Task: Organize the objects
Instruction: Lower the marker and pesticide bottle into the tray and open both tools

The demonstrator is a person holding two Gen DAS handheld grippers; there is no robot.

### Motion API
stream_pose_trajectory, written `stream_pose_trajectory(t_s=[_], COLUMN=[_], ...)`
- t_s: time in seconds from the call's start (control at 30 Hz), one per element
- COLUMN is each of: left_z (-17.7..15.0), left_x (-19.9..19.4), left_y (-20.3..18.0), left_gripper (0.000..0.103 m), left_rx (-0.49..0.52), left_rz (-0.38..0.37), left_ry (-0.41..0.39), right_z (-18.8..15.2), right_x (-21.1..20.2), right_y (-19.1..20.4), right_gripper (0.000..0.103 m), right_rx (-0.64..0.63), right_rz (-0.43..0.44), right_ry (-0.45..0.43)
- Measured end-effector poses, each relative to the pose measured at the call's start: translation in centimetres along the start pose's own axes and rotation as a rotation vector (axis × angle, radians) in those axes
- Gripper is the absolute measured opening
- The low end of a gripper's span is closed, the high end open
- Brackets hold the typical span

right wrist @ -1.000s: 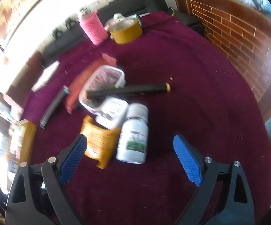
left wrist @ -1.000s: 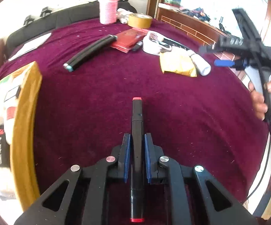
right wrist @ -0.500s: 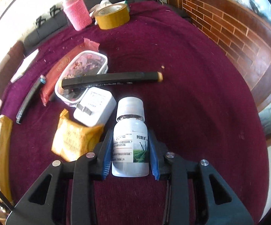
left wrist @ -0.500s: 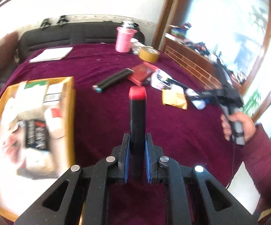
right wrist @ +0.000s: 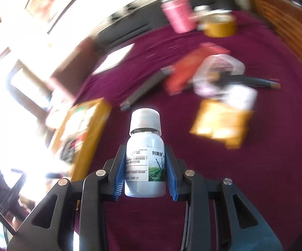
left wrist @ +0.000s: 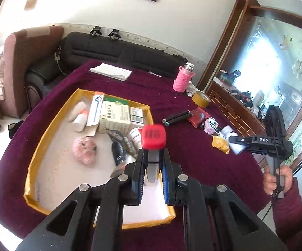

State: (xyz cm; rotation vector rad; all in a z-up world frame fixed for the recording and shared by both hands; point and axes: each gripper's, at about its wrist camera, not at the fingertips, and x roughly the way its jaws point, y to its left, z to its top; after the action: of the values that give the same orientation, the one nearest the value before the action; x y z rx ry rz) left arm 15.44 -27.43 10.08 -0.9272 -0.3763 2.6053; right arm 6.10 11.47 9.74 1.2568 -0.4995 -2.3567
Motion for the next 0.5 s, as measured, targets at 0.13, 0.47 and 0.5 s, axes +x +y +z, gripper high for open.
stream_pose_trajectory(t_s=[0.13, 0.47, 0.5], left_z=[0.3, 1.9, 2.1], left_x=[-0.1, 6.4, 7.5], left_y=[2.2, 6.6, 7.0], left_gripper=[0.012, 0.013, 0.013], left_rx=[-0.025, -0.016, -0.026], left_rz=[-0.003, 0.06, 0.075], left_ry=[0.061, 0.261, 0.279], right_z=[-1.0, -2.7, -2.3], right_x=[4.7, 14.2, 15.4], right_y=[6.7, 17.6, 18.6], right_gripper=[0.032, 0.032, 0.032], right_rx=[-0.096, -0.121, -0.104], right_rz=[0.128, 0.334, 0.349], right_ry=[0.117, 0.328, 0.344])
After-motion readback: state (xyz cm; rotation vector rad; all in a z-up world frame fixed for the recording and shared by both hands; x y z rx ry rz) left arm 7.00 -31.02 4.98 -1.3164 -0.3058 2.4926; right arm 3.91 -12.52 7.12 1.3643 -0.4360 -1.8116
